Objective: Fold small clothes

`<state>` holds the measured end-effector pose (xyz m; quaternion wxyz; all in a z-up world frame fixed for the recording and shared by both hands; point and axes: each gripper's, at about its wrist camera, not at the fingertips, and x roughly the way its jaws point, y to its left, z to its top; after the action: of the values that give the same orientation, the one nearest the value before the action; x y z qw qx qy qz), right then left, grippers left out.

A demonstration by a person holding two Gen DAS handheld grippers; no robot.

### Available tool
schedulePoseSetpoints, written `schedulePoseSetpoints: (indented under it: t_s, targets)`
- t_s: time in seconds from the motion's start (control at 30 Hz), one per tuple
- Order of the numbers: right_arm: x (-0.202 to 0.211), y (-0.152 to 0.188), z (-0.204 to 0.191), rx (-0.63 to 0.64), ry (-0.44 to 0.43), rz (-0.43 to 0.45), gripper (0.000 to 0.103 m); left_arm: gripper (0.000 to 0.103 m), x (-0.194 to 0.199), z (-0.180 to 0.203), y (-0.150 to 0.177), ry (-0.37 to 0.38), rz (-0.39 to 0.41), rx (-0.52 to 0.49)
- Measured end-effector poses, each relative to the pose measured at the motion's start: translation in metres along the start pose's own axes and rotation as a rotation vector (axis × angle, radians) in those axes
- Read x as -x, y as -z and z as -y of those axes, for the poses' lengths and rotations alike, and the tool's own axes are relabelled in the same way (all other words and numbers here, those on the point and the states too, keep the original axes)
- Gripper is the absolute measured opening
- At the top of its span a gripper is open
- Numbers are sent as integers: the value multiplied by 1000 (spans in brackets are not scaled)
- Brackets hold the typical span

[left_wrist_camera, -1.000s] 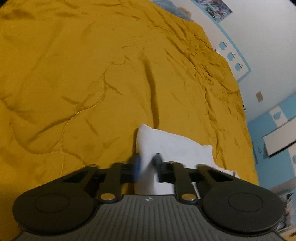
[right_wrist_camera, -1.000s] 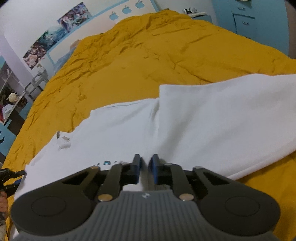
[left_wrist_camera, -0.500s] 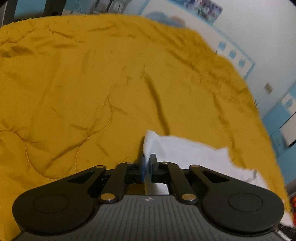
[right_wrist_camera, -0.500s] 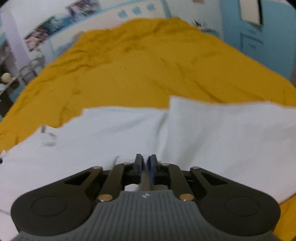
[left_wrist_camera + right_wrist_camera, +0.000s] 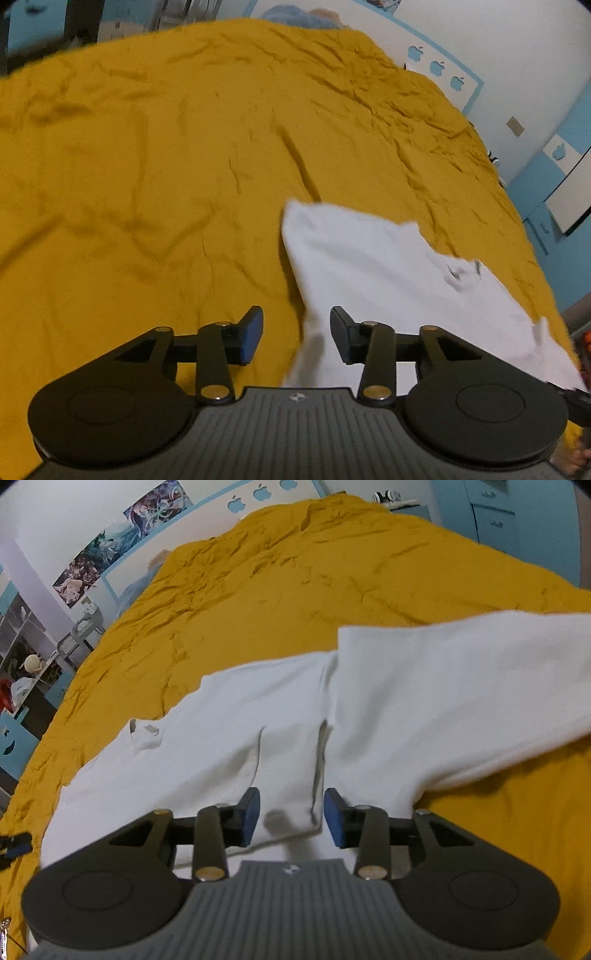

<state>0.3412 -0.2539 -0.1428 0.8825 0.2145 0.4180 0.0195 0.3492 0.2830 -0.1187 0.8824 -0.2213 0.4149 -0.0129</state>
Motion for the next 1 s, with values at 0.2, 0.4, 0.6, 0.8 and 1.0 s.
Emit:
schedulePoseSetpoints:
  t_s: [0.2,0.4,0.6,0.8,1.0]
  targets:
    - [7,4,-4,63,40,16,0,25,-13,19,24,-71,-38,-74]
    - [1,15,0,179,166,-18,0,22,-39,22,37,-201,-78,-131]
    - [19,12,18,106,125,-16,0,25,-26,31,34,-234,-59,-127]
    - [78,-4,50,20,77,72,27,43,27,53,32,-132,77,-108]
    - [149,-23,137,-174,114,202,36,51,54,90,23,-95,155,-136]
